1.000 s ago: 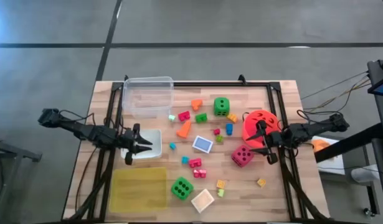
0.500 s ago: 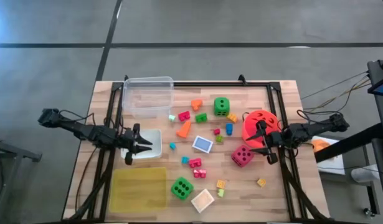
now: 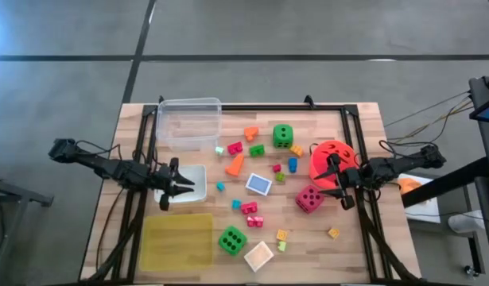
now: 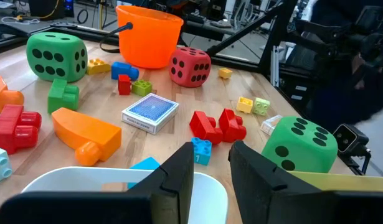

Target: Pick & Place Toys

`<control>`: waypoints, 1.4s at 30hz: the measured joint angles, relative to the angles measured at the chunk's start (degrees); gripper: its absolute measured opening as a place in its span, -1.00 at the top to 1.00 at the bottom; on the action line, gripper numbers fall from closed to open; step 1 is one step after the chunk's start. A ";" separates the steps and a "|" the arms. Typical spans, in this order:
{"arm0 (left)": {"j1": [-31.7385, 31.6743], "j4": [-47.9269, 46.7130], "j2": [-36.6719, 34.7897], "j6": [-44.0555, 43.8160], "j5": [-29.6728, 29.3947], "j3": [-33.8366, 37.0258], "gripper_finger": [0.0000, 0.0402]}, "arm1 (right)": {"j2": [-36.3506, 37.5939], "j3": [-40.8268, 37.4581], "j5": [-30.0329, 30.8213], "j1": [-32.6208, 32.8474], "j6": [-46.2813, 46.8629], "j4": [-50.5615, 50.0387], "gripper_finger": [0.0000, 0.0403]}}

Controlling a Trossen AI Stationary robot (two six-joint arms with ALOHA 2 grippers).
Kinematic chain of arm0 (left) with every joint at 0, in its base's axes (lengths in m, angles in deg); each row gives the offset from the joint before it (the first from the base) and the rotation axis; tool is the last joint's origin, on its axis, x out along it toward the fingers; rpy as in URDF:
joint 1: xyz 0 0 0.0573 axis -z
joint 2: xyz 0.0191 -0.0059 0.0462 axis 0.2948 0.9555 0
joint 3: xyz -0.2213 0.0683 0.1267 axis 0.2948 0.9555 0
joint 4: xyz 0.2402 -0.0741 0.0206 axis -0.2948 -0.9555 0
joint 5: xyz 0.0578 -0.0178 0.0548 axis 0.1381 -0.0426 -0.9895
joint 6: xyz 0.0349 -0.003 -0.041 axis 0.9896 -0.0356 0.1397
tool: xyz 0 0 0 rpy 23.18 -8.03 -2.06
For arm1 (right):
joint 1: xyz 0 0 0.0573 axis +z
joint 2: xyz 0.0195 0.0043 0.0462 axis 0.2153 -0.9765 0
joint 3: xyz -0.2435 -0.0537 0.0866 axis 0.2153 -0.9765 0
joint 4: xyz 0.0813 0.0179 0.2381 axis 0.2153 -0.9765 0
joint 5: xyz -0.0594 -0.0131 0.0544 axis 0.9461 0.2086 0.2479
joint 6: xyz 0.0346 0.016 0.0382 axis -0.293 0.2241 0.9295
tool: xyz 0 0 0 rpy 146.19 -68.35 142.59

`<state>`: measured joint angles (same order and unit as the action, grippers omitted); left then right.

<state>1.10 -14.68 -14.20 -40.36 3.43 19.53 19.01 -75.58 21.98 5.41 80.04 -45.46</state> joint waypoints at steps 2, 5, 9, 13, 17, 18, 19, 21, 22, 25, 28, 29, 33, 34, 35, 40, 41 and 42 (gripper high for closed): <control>0.02 -0.02 -0.02 0.00 0.00 0.00 0.49 | 0.00 0.00 0.01 0.01 0.00 0.00 -0.05; 0.02 -0.02 -0.02 0.00 -0.02 0.00 0.49 | 0.00 -0.01 0.03 0.00 -1.61 0.00 -0.05; 0.00 -0.01 -0.02 0.00 0.00 0.00 0.49 | 0.00 -0.02 0.11 0.02 -11.76 1.52 -0.05; 0.01 -0.02 0.00 0.00 0.00 0.00 0.49 | -0.03 0.00 0.26 0.01 -8.95 4.96 -0.05; 0.01 -0.02 -0.02 0.00 -0.01 0.00 0.49 | -0.01 0.07 0.43 0.00 1.10 11.67 -0.05; 0.00 -0.02 -0.02 0.00 0.00 0.00 0.49 | -0.14 0.07 0.61 -0.02 0.70 12.40 -0.05; 0.00 -0.02 -0.02 0.00 0.00 0.00 0.49 | -0.43 0.07 1.00 -0.02 -0.29 12.91 -0.05; 0.00 0.00 0.00 0.00 0.00 0.00 0.49 | -1.02 0.14 3.57 -0.01 0.01 13.28 -0.05; 0.02 0.00 -0.02 0.00 -0.02 0.00 0.49 | -1.50 0.53 6.16 -0.02 1.60 12.84 -0.05; 0.02 -0.02 -0.02 0.00 0.00 0.00 0.49 | -3.87 2.65 15.83 -0.02 9.01 10.94 -0.05; 0.01 -0.02 -0.01 0.00 0.00 0.00 0.49 | -7.15 6.34 20.80 -0.02 16.47 7.13 -0.05; 0.02 -0.02 -0.02 0.00 -0.01 0.00 0.49 | -8.36 7.84 21.50 -0.02 18.61 6.39 -0.05; 0.02 -0.02 0.00 0.02 -0.02 0.00 0.49 | -14.13 15.23 21.53 -0.02 25.11 0.26 -0.05; 0.01 -0.01 -0.01 0.05 0.00 0.00 0.49 | -15.89 17.10 21.55 -0.02 26.73 -1.48 -0.05; 0.00 0.01 -0.02 0.53 -0.04 0.00 0.49 | -17.65 19.00 21.55 -0.09 27.95 -3.24 -0.05; -0.09 3.10 0.07 2.41 -3.50 0.00 0.49 | -26.82 27.21 21.54 -0.29 27.18 -6.48 -0.05; -0.21 5.53 0.01 1.70 -5.07 -0.13 0.49 | -28.53 28.68 21.56 -0.38 26.68 -7.23 -0.05; -0.42 6.28 -0.06 0.79 -6.38 -0.57 0.49 | -30.24 30.27 21.55 -0.50 26.29 -8.24 -0.05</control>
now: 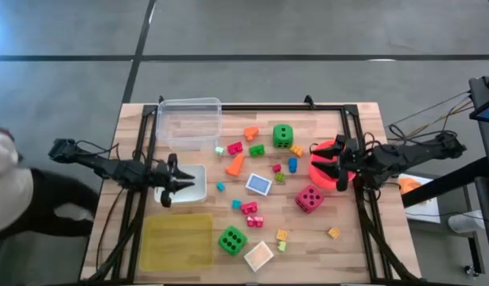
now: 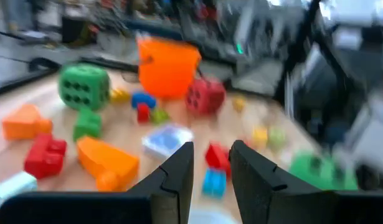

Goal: Pick & Place Toys
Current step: Put the green dice into the transparent bin

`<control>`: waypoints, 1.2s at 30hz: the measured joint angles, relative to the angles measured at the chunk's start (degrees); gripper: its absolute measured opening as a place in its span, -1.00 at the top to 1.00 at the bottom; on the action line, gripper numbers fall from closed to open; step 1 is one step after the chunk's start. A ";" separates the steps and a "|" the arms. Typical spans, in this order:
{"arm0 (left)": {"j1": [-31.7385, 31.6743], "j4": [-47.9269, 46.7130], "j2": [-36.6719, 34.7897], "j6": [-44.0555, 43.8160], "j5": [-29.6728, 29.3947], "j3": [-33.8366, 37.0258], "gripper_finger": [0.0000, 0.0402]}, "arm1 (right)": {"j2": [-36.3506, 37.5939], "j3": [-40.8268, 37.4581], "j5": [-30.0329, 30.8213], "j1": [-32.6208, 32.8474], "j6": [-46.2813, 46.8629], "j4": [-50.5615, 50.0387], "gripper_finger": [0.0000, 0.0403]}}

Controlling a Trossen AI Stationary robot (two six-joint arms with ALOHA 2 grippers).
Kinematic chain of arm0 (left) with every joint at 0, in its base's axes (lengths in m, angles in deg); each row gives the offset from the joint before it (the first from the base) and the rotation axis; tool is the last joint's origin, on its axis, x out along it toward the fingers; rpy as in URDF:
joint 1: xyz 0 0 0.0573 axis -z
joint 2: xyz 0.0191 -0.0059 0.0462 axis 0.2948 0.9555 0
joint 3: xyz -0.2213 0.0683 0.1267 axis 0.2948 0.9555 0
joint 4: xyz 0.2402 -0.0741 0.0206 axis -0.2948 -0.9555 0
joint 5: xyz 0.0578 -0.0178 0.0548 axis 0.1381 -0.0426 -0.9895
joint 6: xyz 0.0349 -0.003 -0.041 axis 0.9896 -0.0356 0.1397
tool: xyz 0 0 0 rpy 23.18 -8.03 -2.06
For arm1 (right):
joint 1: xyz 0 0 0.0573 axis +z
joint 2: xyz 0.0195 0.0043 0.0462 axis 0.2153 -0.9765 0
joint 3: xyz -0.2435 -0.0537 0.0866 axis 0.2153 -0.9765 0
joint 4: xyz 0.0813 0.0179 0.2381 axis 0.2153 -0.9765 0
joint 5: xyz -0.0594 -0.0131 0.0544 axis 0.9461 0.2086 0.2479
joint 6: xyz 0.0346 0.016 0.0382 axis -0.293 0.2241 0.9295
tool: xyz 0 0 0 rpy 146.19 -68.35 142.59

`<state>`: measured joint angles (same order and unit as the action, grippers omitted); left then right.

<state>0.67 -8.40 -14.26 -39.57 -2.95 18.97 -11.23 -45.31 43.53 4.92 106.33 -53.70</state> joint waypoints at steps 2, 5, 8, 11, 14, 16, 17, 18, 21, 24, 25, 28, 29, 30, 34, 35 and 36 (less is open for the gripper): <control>-0.73 -0.42 0.20 -1.19 -1.24 -2.18 0.49 | -3.23 2.96 -0.01 -0.64 -0.06 -2.65 -0.05; -1.89 -1.54 0.47 -2.07 -1.44 -6.31 0.49 | -7.47 6.99 -0.13 -2.31 0.33 -6.44 -0.05; -3.19 -6.99 1.84 -2.26 -1.42 -10.68 0.49 | -11.10 10.90 -0.11 -4.94 0.25 -10.26 -0.05; -5.17 -12.61 4.35 -3.44 -1.19 -15.72 0.49 | -14.32 14.19 -0.36 -8.70 0.32 -13.60 -0.05; -7.43 -18.44 7.61 -7.71 -0.51 -20.93 0.49 | -17.40 16.94 -4.84 -13.01 -1.59 -14.47 -0.05; -8.93 -21.86 9.38 -11.61 -0.53 -24.34 0.49 | -19.74 18.55 -11.17 -16.09 -4.87 -14.41 -0.05; -9.73 -23.06 10.20 -13.45 -0.53 -25.76 0.49 | -21.09 19.33 -15.01 -17.55 -6.47 -14.41 -0.05; -10.49 -24.32 10.93 -15.17 -0.51 -26.99 0.49 | -22.51 20.05 -18.86 -19.03 -7.89 -14.43 -0.05; -12.17 -25.12 12.57 -21.20 -0.49 -30.08 0.49 | -26.90 22.07 -28.27 -23.07 -10.10 -14.51 -0.05; -12.56 -25.29 13.01 -27.35 -0.51 -31.87 0.49 | -31.00 24.26 -33.16 -26.27 -10.29 -14.52 -0.05; -12.56 -25.10 13.12 -28.02 -0.48 -32.18 0.49 | -32.28 25.00 -33.50 -27.06 -10.27 -14.58 -0.05; -12.56 -24.31 13.13 -28.31 -0.51 -32.37 0.49 | -35.58 27.72 -33.48 -28.34 -8.85 -14.80 -0.05; -12.56 -23.94 13.13 -28.32 -0.48 -32.37 0.49 | -36.47 28.70 -33.51 -28.63 -8.60 -15.00 -0.05; -12.56 -23.83 13.07 -28.47 -0.48 -32.37 0.49 | -37.41 29.93 -33.59 -28.84 -8.53 -15.70 -0.05; -12.59 -23.92 13.09 -29.42 -0.88 -31.90 0.49 | -41.09 35.64 -33.64 -28.82 -10.80 -22.11 -0.05; -12.59 -24.49 13.24 -29.64 -0.99 -31.82 0.49 | -41.96 37.18 -33.63 -28.82 -12.49 -24.70 -0.05; -12.60 -24.50 13.59 -29.69 -0.99 -31.74 0.49 | -42.86 38.58 -33.41 -28.82 -13.68 -26.73 -0.05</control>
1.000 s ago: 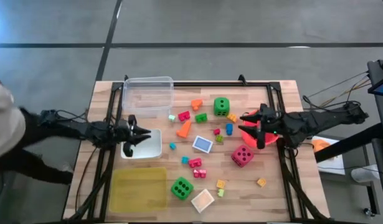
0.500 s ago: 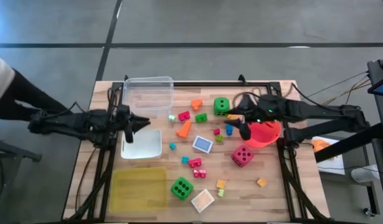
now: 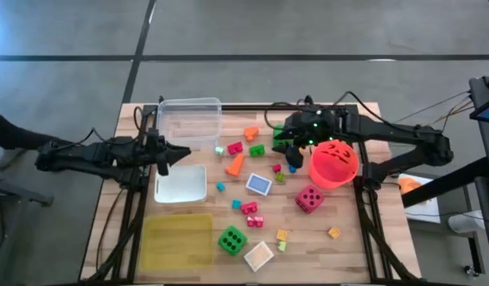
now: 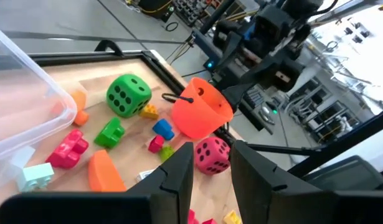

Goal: Pick & Place Toys
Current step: Put the green dice into the transparent bin

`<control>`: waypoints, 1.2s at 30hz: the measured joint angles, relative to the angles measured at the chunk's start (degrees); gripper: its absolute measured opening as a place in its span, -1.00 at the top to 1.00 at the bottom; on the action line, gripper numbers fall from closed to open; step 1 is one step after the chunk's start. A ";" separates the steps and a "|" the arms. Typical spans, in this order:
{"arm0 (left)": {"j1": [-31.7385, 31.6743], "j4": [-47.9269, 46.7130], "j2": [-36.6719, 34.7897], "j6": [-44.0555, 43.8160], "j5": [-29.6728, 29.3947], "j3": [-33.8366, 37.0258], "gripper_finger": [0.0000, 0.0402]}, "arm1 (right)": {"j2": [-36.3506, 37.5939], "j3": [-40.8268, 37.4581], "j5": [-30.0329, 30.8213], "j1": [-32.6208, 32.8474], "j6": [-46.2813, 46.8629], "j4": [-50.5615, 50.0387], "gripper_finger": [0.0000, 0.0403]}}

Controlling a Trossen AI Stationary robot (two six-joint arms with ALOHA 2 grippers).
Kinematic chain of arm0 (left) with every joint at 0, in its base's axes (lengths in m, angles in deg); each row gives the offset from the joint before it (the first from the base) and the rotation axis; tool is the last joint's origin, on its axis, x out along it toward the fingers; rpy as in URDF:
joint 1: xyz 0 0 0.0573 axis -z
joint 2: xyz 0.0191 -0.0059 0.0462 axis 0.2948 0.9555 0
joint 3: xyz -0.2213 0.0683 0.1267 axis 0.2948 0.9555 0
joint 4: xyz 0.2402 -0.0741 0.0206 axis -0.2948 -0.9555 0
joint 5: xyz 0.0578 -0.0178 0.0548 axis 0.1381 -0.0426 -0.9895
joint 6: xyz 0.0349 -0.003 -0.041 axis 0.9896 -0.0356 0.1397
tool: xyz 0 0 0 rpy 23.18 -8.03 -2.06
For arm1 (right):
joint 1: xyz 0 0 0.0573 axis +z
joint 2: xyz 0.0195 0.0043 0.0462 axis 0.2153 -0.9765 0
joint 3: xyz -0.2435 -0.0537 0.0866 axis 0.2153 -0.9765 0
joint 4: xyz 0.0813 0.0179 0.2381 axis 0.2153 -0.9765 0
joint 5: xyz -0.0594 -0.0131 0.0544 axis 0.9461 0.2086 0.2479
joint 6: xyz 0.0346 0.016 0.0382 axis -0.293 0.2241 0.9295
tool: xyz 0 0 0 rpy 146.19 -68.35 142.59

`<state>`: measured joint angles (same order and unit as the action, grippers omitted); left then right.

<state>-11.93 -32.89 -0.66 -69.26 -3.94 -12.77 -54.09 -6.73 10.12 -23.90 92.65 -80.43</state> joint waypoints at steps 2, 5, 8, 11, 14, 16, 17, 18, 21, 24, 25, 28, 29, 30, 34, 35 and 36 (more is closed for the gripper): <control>0.00 -0.01 0.61 -0.03 0.00 0.00 0.49 | -1.91 2.68 0.17 0.00 -0.54 -1.83 -0.05; 0.00 0.12 1.40 -1.45 -0.02 0.00 0.49 | -4.62 6.64 0.21 0.00 -2.81 -7.38 -0.05; 0.00 0.26 1.77 -1.55 -0.07 0.05 0.49 | -7.83 10.17 2.19 0.04 -6.27 -14.54 -0.05; -0.07 0.62 1.72 -1.57 -0.95 0.05 0.49 | -11.17 11.98 7.48 0.01 -6.97 -20.35 -0.05; -0.07 0.66 1.77 -3.54 -2.08 -0.24 0.49 | -13.77 12.98 7.86 -0.33 -7.63 -23.76 -0.05; -0.09 0.68 1.76 -5.75 -3.02 -0.30 0.49 | -15.54 13.47 7.85 -0.33 -7.48 -24.81 -0.05; -0.09 0.68 1.74 -6.48 -3.46 -0.30 0.49 | -16.47 13.72 7.85 -0.33 -7.65 -25.45 -0.05; -0.13 0.66 1.72 -6.97 -3.91 -0.28 0.49 | -17.24 13.94 7.82 -0.33 -8.12 -25.80 -0.05; -0.11 0.66 1.77 -7.15 -4.09 -0.29 0.49 | -18.82 15.09 7.90 -0.33 -9.94 -25.98 -0.05; -0.11 0.66 1.77 -7.17 -4.09 -0.28 0.49 | -20.22 16.15 9.22 -0.33 -12.49 -26.99 -0.05; -0.11 0.66 1.77 -7.17 -4.09 -0.28 0.49 | -20.63 16.46 10.68 -0.33 -12.98 -27.94 -0.05; -0.11 0.66 1.77 -7.16 -4.09 -0.28 0.49 | -20.82 16.66 14.74 -0.33 -14.37 -29.98 -0.05; -0.11 0.66 1.77 -7.17 -4.09 -0.30 0.49 | -20.67 16.63 15.49 -0.34 -14.49 -29.84 -0.05; -0.11 0.66 1.77 -7.17 -4.09 -0.28 0.49 | -20.51 16.57 16.00 -0.49 -14.48 -29.71 -0.05; -0.11 0.66 1.77 -7.37 -4.08 -0.28 0.49 | -20.48 16.44 16.84 -1.56 -14.39 -29.77 -0.05; -0.11 0.66 1.77 -7.50 -4.09 -0.29 0.49 | -20.46 16.44 16.80 -1.86 -14.44 -29.76 -0.05; -0.11 0.66 1.77 -7.58 -4.09 -0.28 0.49 | -20.45 16.44 16.84 -1.99 -14.65 -29.77 -0.05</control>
<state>-12.04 -32.23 1.10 -76.84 -8.02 -13.06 -74.54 9.71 26.96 -25.89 78.00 -110.20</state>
